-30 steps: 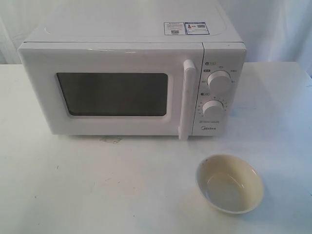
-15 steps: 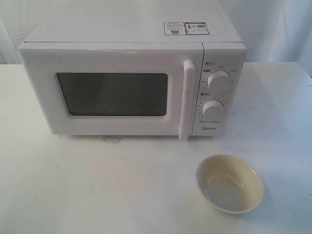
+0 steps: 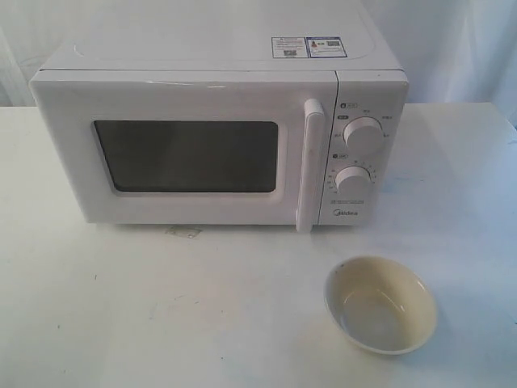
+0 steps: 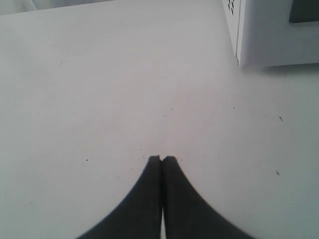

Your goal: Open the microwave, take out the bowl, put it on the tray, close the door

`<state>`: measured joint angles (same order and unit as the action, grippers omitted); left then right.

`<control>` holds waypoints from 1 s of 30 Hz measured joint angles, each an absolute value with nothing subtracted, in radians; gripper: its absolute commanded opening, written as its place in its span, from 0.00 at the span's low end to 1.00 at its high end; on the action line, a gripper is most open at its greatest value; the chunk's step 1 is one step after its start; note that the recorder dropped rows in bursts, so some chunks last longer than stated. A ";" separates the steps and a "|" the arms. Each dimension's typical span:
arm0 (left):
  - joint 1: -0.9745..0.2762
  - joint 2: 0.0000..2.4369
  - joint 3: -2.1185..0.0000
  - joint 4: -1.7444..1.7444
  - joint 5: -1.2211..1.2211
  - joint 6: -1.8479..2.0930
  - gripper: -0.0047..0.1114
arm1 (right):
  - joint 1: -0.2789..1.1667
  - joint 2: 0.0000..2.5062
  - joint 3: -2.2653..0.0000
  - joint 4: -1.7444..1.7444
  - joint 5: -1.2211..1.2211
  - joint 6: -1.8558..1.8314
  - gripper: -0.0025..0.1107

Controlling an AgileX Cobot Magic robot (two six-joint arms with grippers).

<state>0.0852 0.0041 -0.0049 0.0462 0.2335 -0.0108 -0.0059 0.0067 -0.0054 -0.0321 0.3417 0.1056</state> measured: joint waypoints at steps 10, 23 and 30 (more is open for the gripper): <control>0.103 0.004 -0.005 0.045 0.234 -0.070 0.04 | -0.006 0.007 -0.005 -0.032 0.342 0.106 0.02; 0.103 0.004 -0.005 0.045 0.234 -0.072 0.04 | -0.006 0.007 -0.005 -0.032 0.342 0.106 0.02; 0.103 0.004 -0.005 0.045 0.234 -0.072 0.04 | -0.006 0.007 -0.005 -0.032 0.342 0.106 0.02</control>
<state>0.1031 0.0041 -0.0049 0.0447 0.2335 -0.0719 -0.0059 0.0067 -0.0054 -0.0321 0.3417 0.1056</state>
